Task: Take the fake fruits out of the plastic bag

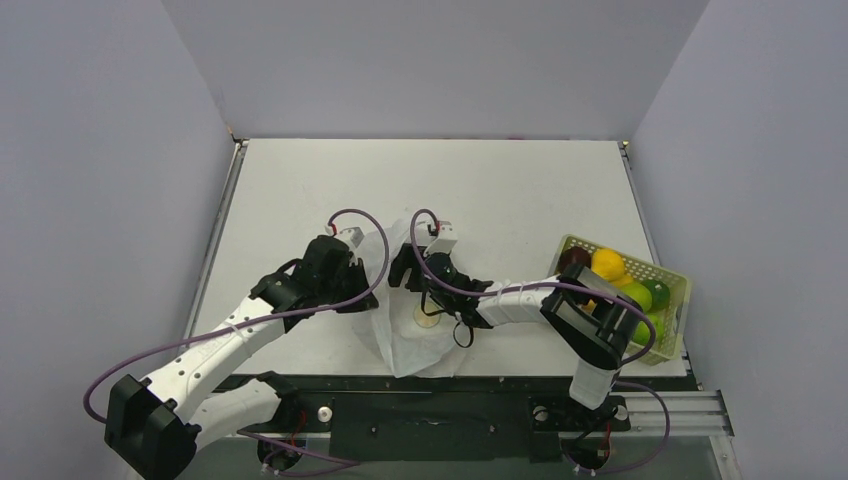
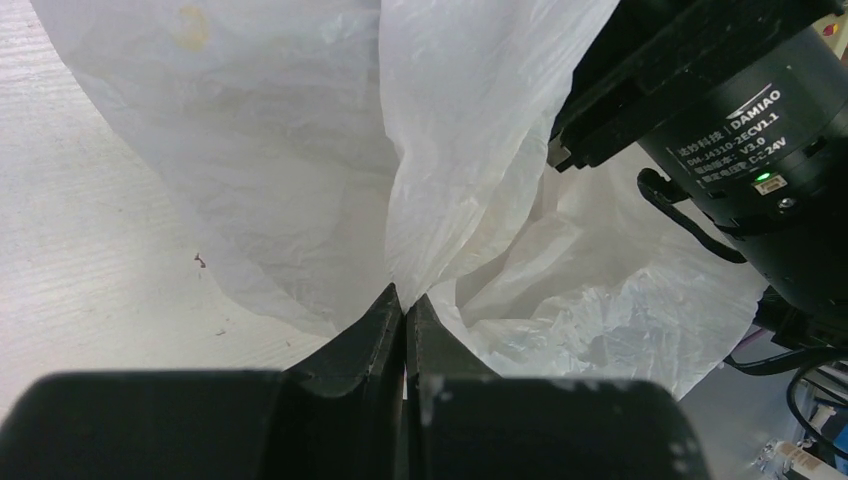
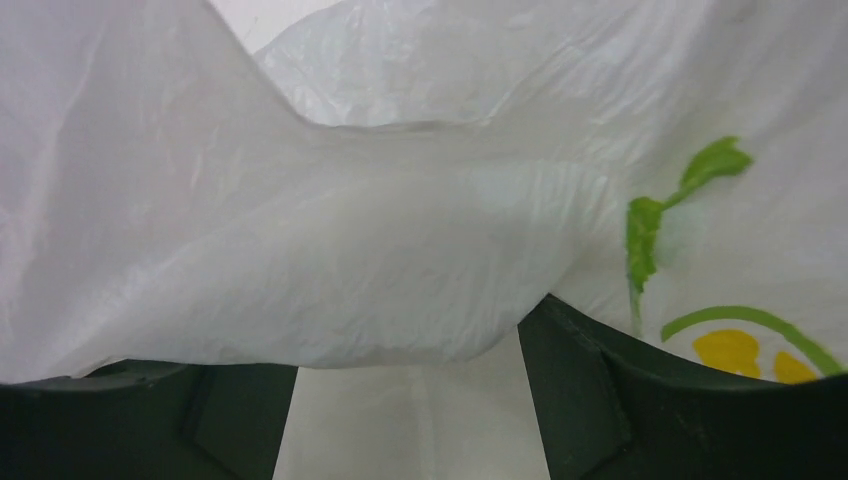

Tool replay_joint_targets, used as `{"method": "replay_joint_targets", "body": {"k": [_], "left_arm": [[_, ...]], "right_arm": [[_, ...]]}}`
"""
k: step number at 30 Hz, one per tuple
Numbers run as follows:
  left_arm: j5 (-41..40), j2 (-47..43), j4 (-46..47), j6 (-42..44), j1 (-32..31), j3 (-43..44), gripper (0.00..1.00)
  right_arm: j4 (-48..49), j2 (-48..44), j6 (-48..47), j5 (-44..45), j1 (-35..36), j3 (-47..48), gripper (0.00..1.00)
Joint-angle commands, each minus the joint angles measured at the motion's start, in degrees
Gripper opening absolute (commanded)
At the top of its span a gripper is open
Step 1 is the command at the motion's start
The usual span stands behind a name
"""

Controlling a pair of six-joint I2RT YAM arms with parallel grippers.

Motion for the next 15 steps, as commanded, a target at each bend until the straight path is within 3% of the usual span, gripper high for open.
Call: {"method": "replay_joint_targets", "body": {"k": [1,2,6,15], "left_arm": [[0.93,-0.19,2.84,-0.95,0.27,2.9,0.0],[0.92,-0.24,2.84,-0.95,0.23,2.9,0.0],[0.91,-0.43,2.59,-1.04,0.22,3.05,0.0],[1.71,-0.8,2.36,-1.05,0.14,2.78,0.0]], "right_arm": [[0.61,0.34,4.42,7.75,-0.57,2.45,0.68],[-0.04,1.28,4.76,7.99,-0.62,3.13,0.63],[0.11,3.13,4.93,8.75,-0.49,4.62,0.58],[-2.36,7.78,5.0,13.39,0.69,10.2,0.75]]}}
